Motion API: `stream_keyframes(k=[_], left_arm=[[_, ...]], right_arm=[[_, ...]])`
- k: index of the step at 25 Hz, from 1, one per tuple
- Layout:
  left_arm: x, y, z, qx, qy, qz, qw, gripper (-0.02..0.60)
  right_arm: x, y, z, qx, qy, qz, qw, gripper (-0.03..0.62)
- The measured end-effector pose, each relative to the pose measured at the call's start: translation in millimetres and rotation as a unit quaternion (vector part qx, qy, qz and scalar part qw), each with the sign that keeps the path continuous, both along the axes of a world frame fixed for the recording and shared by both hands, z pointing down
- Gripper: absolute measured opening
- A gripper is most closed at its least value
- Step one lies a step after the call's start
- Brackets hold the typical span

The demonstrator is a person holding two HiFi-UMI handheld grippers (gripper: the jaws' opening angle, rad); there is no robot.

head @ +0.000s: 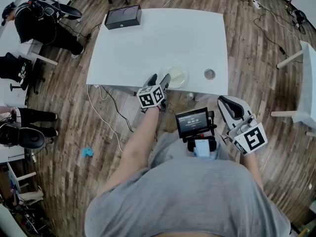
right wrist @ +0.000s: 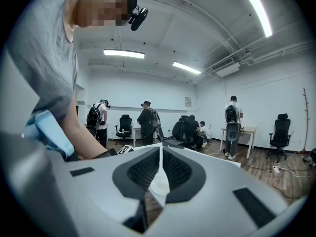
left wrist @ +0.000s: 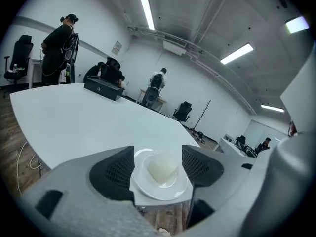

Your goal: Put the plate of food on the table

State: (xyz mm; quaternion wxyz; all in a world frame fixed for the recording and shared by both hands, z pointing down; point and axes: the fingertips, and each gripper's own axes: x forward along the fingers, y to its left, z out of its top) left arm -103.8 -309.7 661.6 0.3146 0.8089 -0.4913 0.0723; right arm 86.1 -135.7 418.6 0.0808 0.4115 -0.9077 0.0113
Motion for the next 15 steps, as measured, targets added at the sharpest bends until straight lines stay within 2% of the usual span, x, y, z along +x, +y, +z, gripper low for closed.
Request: stream_keyframes(k=[6, 11, 15], left_arm=[[1.0, 14.4, -20.6, 0.02, 0.011, 0.023, 0.9995, 0.291], [-9.6, 37.9, -54.5, 0.047, 0.035, 0.032, 0.9978, 0.099], [-8.3, 60.3, -83.0, 0.075, 0.052, 0.051, 0.9945, 0.038]], right_arm=[[1.6, 2.6, 0.3, 0.005, -0.006, 0.001, 1.0, 0.034], [0.6, 5.8, -2.1, 0.009, -0.01, 0.002, 1.0, 0.034], [2.9, 7.4, -2.8, 0.014, -0.014, 0.003, 1.0, 0.034]])
